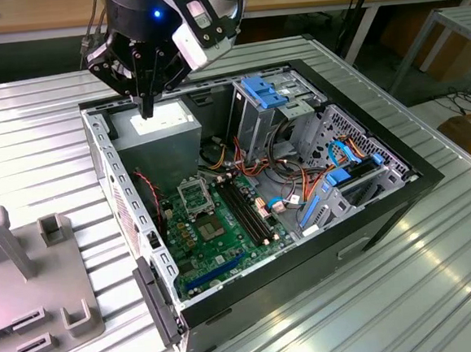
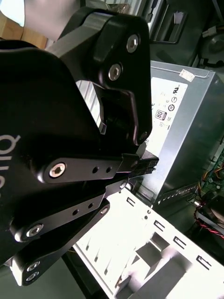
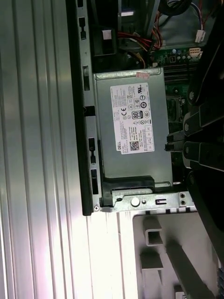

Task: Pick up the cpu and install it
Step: 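Reach for the cpu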

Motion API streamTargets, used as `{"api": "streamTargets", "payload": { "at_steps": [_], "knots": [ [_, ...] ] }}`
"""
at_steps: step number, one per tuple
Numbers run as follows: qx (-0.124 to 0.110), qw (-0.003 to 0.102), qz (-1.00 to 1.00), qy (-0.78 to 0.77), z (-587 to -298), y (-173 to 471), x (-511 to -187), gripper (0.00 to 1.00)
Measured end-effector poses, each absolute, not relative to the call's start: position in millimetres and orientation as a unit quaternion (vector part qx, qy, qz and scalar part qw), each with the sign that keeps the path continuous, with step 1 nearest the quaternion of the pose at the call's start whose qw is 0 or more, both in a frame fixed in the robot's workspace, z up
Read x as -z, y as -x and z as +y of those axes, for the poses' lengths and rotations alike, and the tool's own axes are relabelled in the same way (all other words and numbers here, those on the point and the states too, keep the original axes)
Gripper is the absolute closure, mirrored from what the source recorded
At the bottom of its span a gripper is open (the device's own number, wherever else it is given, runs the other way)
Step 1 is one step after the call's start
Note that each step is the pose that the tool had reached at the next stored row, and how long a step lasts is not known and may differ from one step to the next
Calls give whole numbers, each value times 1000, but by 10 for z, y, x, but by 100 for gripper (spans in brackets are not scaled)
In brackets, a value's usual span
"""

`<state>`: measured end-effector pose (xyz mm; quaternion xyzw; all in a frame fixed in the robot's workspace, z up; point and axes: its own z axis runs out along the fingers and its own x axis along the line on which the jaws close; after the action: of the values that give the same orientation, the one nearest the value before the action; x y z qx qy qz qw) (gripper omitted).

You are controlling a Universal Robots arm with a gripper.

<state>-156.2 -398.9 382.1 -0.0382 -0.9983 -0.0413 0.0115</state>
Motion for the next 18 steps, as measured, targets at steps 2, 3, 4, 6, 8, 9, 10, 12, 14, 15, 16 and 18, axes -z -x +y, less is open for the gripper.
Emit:
{"api": "streamTargets", "payload": {
  "at_steps": [2,3,4,6,8,9,10,12,14,15,16,18],
  "knots": [
    [42,12,-998,38,-3989,1575,-3820,89],
    [42,12,-998,38,-3989,1583,-3820,89],
    [42,12,-998,38,-3989,1587,-3820,89],
    [42,12,-998,38,-3989,1597,-3818,89],
    [42,12,-998,38,-3989,1615,-3818,89],
    [42,12,-998,38,-3989,1624,-3816,89],
    [42,13,-998,38,-3989,1630,-3815,89],
    [42,13,-998,38,-3989,1638,-3813,89],
    [43,14,-998,38,-3989,1645,-3812,89],
    [43,14,-998,38,-3989,1649,-3811,89],
    [43,15,-998,38,-3989,1653,-3811,89],
    [43,15,-998,38,-3989,1664,-3809,89]
  ]
}}
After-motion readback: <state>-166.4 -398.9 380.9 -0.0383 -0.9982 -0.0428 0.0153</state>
